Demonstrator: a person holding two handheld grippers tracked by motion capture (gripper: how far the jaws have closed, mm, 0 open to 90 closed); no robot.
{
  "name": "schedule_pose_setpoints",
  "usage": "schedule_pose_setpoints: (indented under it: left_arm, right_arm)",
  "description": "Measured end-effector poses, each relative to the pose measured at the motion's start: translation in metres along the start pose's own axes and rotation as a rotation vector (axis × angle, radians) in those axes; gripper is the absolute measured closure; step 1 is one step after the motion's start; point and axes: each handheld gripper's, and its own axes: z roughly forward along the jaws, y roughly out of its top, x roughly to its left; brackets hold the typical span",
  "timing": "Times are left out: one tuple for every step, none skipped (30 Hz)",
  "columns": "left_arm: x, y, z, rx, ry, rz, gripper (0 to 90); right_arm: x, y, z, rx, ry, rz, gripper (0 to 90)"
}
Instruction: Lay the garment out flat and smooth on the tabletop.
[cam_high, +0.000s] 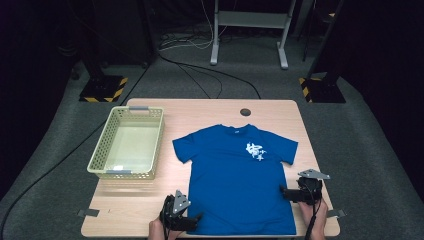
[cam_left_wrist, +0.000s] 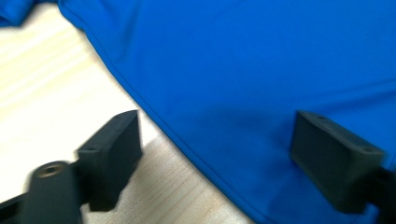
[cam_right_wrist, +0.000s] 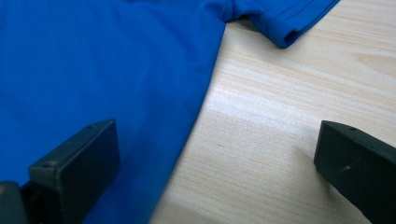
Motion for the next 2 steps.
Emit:
schedule_pose_setpoints:
  left_arm:
    - [0.0003,-0.0002,-0.0001,-0.007,-0.002,-0.01,14.8]
    - [0.0006,-0.0003,-0.0005,-0.011,-0.002,-0.01,14.4]
  right_arm:
    - [-0.001,-0.0002,-0.0007,-0.009,0.01,0.005,0.0]
    - [-0.0022,-0.0006,-0.0018,-0.021,0.016,0.014,0.0]
